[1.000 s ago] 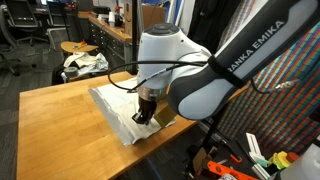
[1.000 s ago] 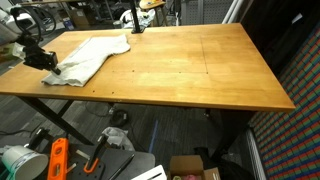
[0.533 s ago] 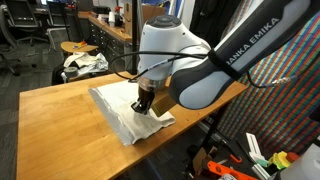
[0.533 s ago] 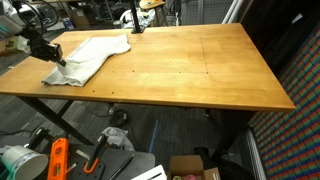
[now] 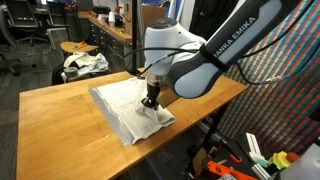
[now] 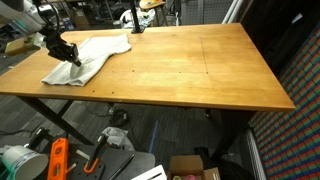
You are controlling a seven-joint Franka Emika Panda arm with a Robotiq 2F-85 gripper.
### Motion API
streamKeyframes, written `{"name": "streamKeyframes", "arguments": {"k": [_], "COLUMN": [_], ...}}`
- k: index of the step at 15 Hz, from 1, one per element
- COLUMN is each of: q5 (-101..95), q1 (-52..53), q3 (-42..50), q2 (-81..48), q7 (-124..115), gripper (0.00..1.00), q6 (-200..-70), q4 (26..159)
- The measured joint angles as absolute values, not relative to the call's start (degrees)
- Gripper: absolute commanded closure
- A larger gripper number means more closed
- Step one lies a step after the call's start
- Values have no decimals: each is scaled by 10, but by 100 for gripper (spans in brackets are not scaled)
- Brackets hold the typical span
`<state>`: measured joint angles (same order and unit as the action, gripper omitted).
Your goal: Fold the cloth
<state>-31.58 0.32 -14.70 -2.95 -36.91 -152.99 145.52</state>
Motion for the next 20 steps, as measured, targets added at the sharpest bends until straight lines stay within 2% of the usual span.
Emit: {"name": "streamKeyframes", "arguments": {"k": [9,20], "q5": [-206,-177], "q1": [43,43], "q3": [-95,-59], "q2": [-60,-62], "q7": [-192,-142], "gripper": [98,98], "q6": [-1437,-1433], "q4": [1445,1427]}}
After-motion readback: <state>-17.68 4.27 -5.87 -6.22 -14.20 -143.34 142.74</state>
